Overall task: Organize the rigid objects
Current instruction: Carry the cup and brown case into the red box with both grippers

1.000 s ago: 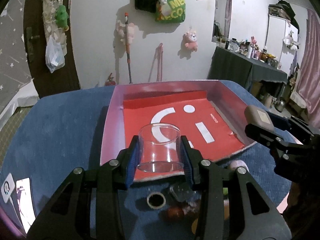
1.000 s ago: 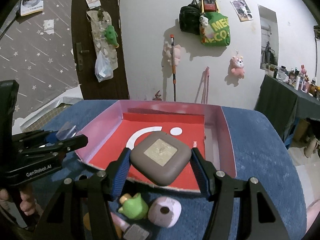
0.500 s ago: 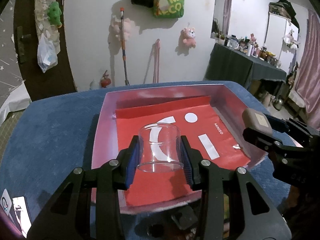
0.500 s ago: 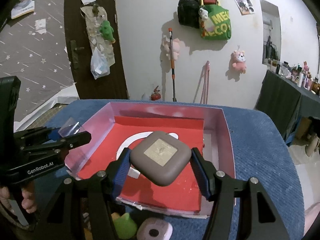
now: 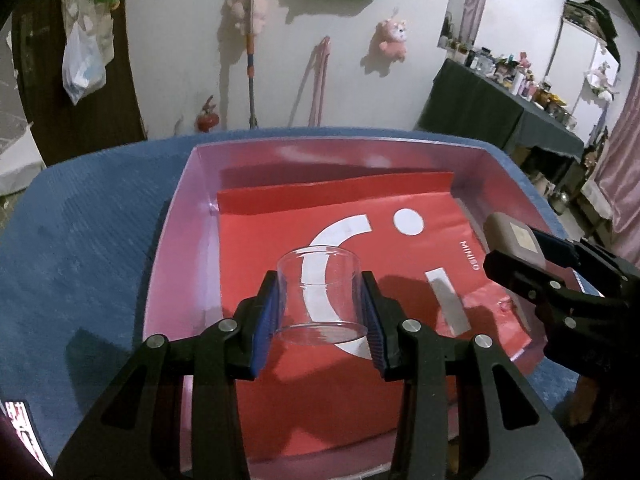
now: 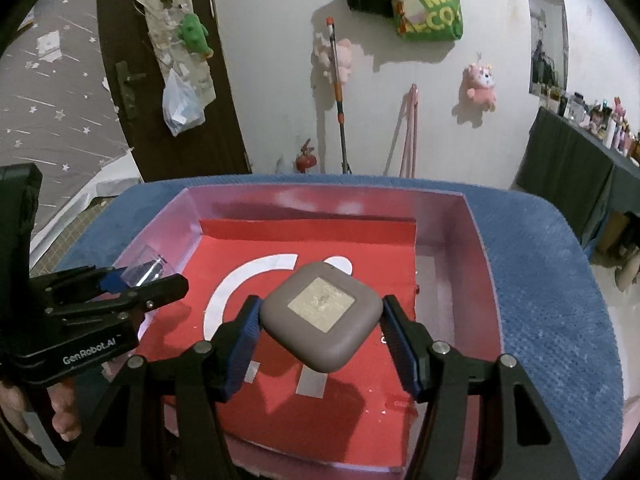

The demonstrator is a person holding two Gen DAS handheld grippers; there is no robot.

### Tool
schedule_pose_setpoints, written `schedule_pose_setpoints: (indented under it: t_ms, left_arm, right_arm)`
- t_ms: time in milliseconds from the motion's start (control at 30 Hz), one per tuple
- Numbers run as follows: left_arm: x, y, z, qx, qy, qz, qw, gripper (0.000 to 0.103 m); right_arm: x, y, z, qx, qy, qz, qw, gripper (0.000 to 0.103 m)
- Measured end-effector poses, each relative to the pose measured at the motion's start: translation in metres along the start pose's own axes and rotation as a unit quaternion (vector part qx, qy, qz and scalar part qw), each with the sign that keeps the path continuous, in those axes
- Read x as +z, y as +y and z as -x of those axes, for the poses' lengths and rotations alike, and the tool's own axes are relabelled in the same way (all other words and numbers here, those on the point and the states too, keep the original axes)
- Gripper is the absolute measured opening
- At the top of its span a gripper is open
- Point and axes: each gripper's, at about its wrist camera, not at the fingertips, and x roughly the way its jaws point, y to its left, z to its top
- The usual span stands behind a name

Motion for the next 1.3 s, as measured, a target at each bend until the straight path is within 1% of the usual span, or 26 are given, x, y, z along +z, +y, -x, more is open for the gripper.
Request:
schedule_pose_setpoints:
  t_ms: [133, 267, 600, 700, 1067, 1300]
  left_arm:
    - [-0.001, 0.001, -0.014, 0.003, 0.016, 0.004, 0.9999, 0.037]
    - [-0.002, 0.001, -0.026, 0.003, 0.031, 0.006, 0.9995, 0.037]
    - [-0.004, 0.008, -0.042, 0.003, 0.064, 0.021, 0.9977, 0.037]
    - [-0.004, 0.009, -0.048, 0.006, 0.080, 0.023, 0.9965, 0.037]
    - [0.000, 0.007, -0.049, 0.006, 0.081, 0.023, 0.9964, 0.037]
    - [0.001, 0.010, -0.049, 0.003, 0.081, 0.027, 0.9964, 0.037]
  right_arm:
    - [0.000, -0.003, -0.015, 0.000, 0.022, -0.004, 1.000, 0.063]
    - [-0.002, -0.007, -0.027, -0.009, 0.042, -0.007, 0.999, 0.063]
    - [-0.003, -0.016, -0.045, -0.032, 0.064, -0.019, 0.997, 0.063]
    - [-0.005, -0.018, -0.051, -0.032, 0.076, -0.023, 0.996, 0.063]
    - [-0.011, -0.019, -0.063, -0.038, 0.110, -0.025, 0.993, 0.063]
    - [-0.010, -0.018, -0.063, -0.039, 0.114, -0.027, 0.992, 0.063]
